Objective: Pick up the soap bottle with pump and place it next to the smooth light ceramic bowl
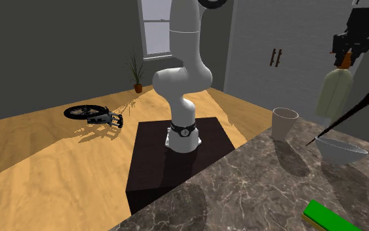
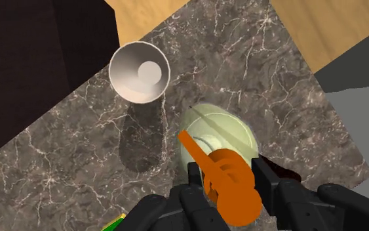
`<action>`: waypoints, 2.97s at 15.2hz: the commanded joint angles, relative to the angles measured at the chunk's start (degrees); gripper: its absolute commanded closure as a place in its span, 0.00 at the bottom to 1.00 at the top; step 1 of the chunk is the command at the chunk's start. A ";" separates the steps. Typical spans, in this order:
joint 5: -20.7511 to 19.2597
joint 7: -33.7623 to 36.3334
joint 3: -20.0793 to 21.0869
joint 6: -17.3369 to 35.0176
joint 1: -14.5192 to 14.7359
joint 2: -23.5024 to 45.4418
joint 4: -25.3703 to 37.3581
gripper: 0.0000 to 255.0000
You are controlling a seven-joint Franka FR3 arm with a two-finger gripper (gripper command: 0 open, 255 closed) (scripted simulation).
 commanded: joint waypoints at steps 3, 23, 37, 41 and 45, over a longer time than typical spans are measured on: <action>-12.43 10.95 -1.16 -2.35 12.45 13.46 8.86 1.00; -25.49 20.38 -9.23 0.77 32.50 31.23 19.29 1.00; -26.95 21.90 -10.04 8.70 30.55 32.53 11.42 1.00; -26.95 21.90 -10.04 8.70 30.56 32.53 11.42 1.00; -26.95 21.90 -10.04 8.70 30.56 32.54 11.42 0.00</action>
